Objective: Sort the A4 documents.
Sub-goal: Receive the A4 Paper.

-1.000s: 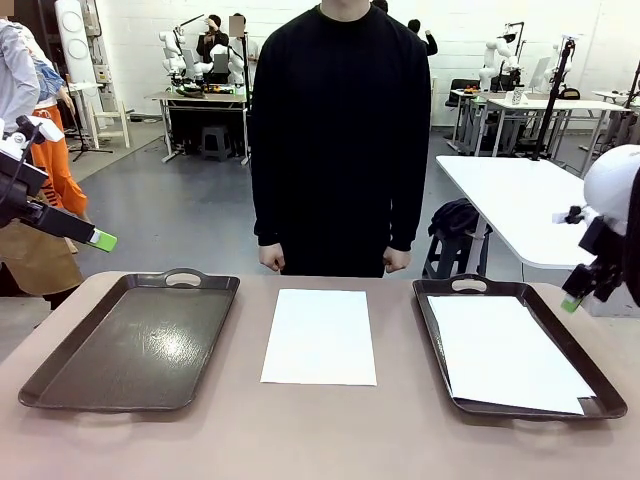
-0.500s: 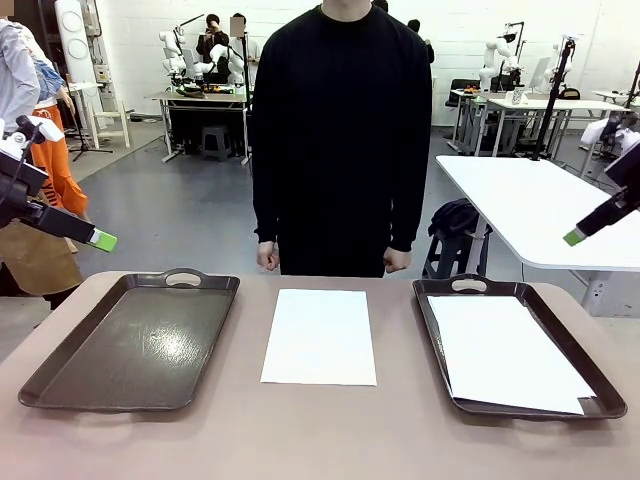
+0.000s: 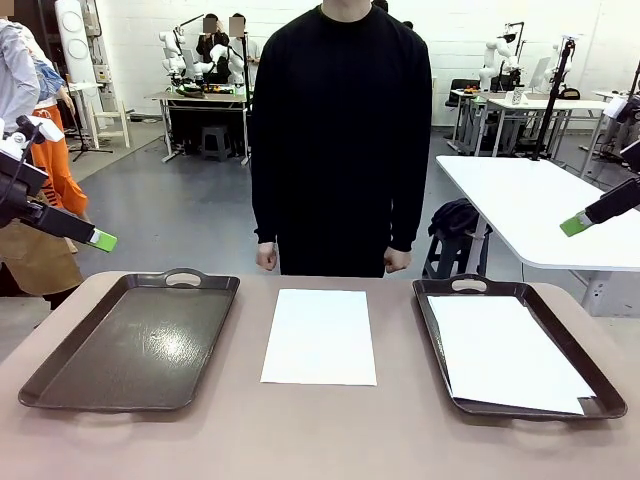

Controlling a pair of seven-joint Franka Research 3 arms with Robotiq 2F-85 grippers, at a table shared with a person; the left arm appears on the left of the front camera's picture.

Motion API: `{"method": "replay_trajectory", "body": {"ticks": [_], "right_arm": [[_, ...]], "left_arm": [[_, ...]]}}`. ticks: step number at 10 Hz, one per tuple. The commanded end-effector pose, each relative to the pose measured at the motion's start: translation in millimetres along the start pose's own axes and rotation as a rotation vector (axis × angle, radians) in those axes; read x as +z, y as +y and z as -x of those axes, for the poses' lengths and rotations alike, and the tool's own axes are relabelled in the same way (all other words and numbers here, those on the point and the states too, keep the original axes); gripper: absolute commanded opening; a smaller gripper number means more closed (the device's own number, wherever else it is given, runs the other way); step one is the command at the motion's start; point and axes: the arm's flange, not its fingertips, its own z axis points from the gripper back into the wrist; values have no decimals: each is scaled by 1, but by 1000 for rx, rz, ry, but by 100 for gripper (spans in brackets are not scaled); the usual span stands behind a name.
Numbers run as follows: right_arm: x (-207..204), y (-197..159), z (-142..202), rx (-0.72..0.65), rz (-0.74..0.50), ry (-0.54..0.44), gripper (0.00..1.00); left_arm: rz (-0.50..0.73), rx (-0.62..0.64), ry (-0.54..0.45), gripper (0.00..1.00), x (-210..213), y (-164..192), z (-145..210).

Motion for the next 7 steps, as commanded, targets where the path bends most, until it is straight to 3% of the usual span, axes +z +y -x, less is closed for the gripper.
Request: {"method": "replay_trajectory", "body": {"ticks": [1,7], "right_arm": [[1,-2,1,-15,-33,-4,100],[2,-4,6,-34,-52,-24,100]], "left_arm": [[11,1,-9,100,-1,2,1],[11,1,-9,100,-1,2,1]]}}
